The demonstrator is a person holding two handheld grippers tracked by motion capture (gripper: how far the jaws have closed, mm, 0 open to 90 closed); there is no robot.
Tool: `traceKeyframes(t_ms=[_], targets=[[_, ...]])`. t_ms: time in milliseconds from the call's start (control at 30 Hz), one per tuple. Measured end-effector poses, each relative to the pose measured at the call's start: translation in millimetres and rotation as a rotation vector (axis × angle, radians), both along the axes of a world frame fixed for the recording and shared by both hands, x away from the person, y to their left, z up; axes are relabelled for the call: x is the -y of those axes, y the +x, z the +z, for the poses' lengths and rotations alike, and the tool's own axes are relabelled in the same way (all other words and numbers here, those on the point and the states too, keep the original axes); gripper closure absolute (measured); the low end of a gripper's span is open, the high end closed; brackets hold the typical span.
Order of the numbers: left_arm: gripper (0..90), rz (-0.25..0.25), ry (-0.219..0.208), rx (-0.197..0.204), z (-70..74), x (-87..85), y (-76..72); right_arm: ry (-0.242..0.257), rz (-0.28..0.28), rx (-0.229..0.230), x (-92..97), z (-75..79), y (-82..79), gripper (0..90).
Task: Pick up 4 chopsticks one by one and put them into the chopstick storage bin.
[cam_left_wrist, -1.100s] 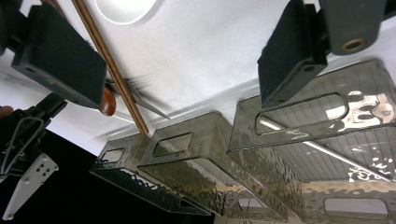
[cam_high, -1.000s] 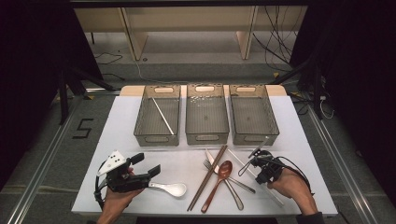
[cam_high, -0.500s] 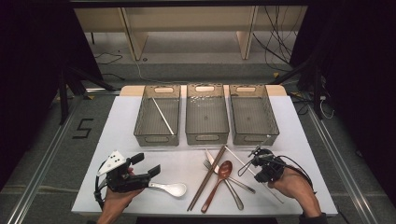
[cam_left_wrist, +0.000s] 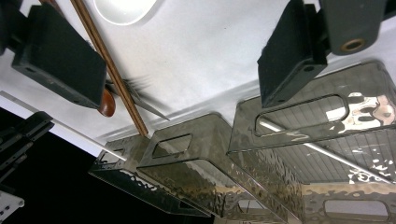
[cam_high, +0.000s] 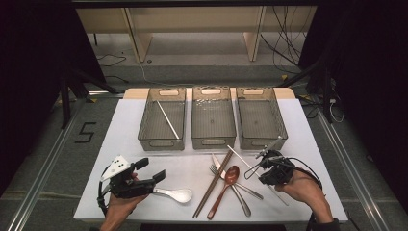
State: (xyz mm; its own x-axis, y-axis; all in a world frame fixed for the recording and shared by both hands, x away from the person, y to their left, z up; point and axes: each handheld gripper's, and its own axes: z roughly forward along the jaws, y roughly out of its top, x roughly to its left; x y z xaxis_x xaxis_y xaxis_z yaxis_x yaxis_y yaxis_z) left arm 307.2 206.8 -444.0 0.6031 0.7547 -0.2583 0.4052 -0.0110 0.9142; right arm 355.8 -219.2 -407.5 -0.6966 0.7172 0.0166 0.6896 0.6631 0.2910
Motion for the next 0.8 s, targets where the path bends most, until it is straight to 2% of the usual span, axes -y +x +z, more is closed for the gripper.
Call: traceKeyframes(t_ms=[100, 167, 200, 333, 467, 800], targets=[[14.8, 0.0, 0.0, 0.0, -0.2, -0.2, 0.2, 0.038, 0.006, 0.014, -0.7, 2.4, 2.9, 85.1], [14.9, 0.0, 0.002, 0.0, -0.3, -0.1, 0.3, 0.053, 0.004, 0.043, -2.0, 5.1, 5.2, 85.1], [14.8, 0.0, 0.001, 0.0, -0.2, -0.1, 0.2, 0.062, 0.003, 0.072, -3.4, 7.5, 6.8, 85.1], [14.9, 0.0, 0.0, -0.002, -0.5, -0.3, 0.4, 0.119, 0.01, 0.113, -9.7, 15.1, 13.8, 85.1], [14.8, 0.002, 0.0, -0.003, -0.6, -0.3, 0.2, 0.152, 0.025, 0.12, -17.8, 18.2, 22.3, 85.1], [14.9, 0.003, 0.0, -0.005, -0.8, -0.7, 0.3, 0.235, 0.02, 0.153, -33.3, 24.7, 43.8, 85.1]])
